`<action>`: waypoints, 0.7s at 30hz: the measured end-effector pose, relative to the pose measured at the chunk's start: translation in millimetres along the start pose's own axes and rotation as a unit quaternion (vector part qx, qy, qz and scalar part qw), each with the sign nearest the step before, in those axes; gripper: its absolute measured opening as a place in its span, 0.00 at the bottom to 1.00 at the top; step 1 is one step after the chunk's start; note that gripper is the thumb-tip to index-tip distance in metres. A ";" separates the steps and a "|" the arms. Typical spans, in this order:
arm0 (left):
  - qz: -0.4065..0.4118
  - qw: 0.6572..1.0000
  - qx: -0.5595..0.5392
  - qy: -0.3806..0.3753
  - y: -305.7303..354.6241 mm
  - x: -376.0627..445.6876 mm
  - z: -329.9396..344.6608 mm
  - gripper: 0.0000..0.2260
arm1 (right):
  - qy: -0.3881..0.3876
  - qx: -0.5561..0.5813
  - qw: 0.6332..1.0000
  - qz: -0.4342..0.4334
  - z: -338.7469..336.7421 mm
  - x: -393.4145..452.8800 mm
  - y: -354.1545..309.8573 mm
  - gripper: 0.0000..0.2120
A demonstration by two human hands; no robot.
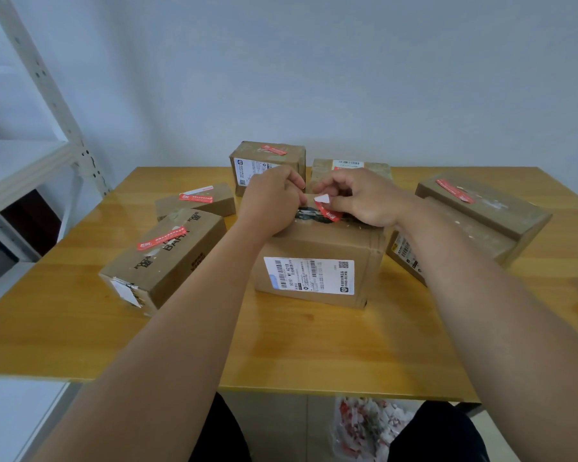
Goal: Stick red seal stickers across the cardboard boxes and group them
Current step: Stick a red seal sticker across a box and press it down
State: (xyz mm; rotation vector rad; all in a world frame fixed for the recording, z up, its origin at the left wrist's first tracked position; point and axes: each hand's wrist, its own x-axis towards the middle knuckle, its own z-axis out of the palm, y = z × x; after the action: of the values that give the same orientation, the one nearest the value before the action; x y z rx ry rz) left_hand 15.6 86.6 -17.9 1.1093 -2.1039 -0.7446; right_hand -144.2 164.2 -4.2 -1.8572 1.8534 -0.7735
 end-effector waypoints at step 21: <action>-0.017 1.000 -0.005 -0.003 3.6 -0.5 -0.3 0.13 | -0.010 0.033 0.999 0.007 -5.7 0.7 4.2 0.03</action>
State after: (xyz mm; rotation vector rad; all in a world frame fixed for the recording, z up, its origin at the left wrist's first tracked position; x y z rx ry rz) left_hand 14.3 88.7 -15.3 1.1409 -2.0878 -0.7751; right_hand -151.1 163.9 -2.5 -1.8039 1.8039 -0.7993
